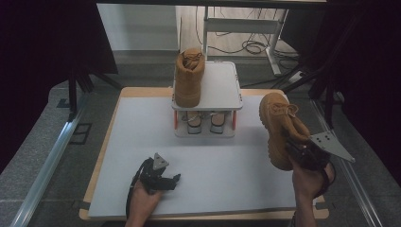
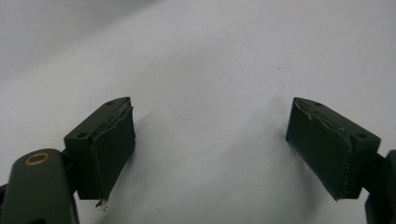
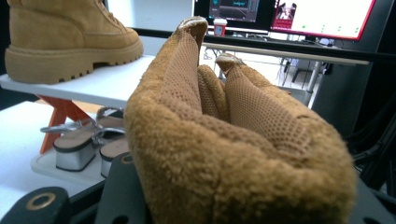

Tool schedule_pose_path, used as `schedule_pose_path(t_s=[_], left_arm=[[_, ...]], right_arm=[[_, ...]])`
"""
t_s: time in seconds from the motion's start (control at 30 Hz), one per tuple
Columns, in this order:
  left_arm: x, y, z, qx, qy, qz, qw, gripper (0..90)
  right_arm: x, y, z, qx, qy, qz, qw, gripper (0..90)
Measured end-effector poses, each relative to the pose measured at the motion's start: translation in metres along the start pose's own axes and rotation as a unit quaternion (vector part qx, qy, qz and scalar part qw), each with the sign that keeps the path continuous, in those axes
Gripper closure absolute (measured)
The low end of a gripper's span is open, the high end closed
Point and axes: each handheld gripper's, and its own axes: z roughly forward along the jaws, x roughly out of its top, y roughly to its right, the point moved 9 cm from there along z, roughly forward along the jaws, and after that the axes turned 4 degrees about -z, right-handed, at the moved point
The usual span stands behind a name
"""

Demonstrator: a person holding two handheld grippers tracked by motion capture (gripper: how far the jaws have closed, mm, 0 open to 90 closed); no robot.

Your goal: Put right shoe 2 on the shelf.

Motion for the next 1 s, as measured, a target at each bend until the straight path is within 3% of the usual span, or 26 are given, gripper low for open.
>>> schedule_pose_path(t_s=[0.43,1.0], left_arm=[[0.000,0.000,0.000,-0.001,0.002,-0.003,1.0000,15.6],[0.000,0.000,0.000,0.000,-0.001,0.001,1.0000,15.7]], right_arm=[[0.028,-0.009,0.015,0.010,0.023,-0.012,0.9996,52.0],[0.056,-0.019,0.041,0.037,0.029,-0.024,0.9986,51.9]])
